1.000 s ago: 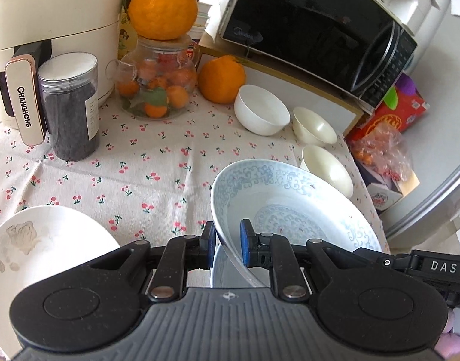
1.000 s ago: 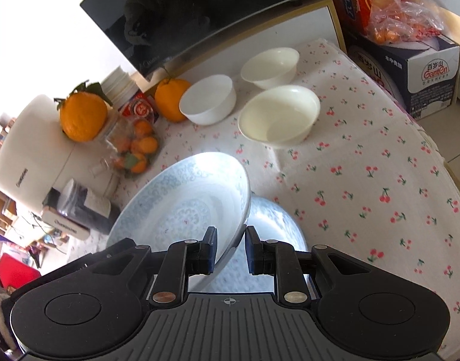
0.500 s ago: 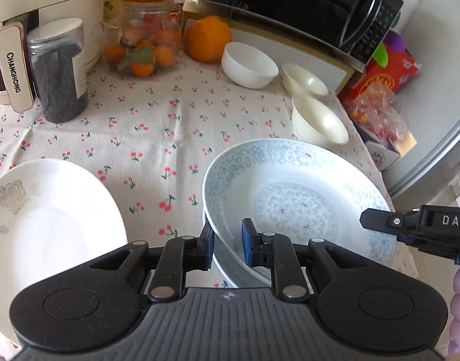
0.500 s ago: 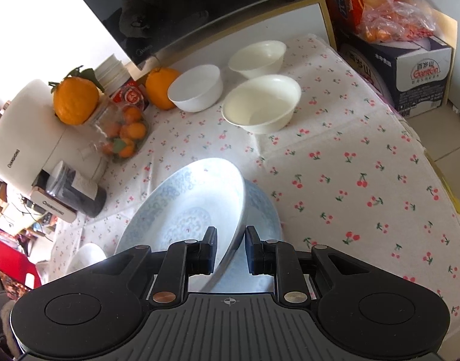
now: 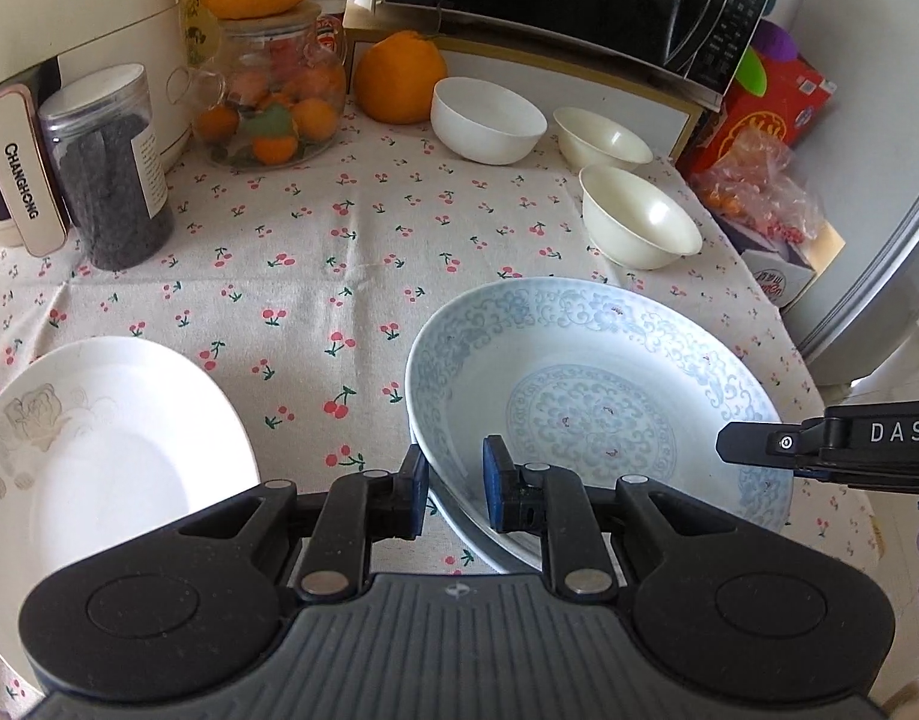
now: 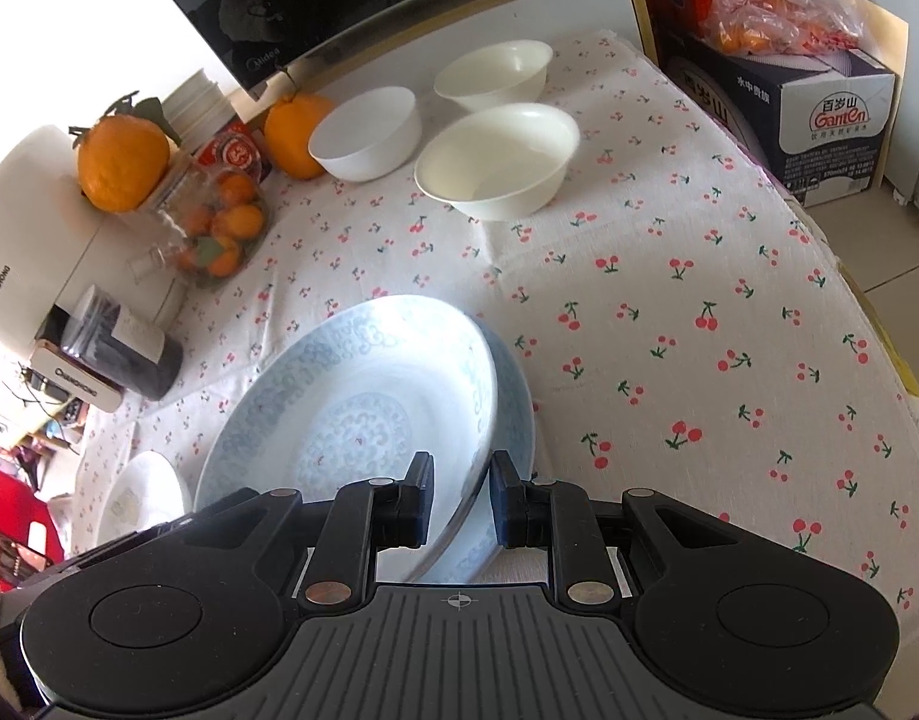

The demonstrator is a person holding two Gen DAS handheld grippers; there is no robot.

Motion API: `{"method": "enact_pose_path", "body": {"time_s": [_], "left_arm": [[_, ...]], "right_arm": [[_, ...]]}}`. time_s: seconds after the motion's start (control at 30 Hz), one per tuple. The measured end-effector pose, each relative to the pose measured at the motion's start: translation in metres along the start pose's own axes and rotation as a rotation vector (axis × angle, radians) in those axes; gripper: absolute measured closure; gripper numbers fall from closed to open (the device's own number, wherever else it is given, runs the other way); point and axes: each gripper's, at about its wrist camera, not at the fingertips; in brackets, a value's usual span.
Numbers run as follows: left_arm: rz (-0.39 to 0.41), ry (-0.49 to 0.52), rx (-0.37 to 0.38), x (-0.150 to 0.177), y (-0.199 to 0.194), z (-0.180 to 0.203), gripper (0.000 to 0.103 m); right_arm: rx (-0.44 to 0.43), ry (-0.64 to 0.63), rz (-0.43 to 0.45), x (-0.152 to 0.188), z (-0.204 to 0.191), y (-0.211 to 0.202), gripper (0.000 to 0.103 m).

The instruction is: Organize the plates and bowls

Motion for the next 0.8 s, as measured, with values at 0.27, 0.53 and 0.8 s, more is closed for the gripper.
{"method": "enact_pose_path", "body": {"time_s": [0.27,0.53,0.8], "left_arm": [[-0.006,0.046,-0.036,0.003,0.004,0.003,0.086],[-0.001,0.087,-0.056,0.005,0.005,0.006,0.086],[0.008,0.132,-0.079,0.008,0.006,0.01,0.085]], "right_arm": [[0.028,-0.021,-0.03,0.004,-0.003,0.009,0.083],[0.079,-0.096,-0.03,0.004,-0.013,0.009,0.083],[0.139,-0.203,-0.038,0.009,-0.026,0.009,0.083]]}}
Point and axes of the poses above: each gripper's, at about its wrist camera, not at the fingertips, and y roughly the way its jaws point, z to its right, x to its underside, and after that the axes turned 11 degrees about -y, right-handed
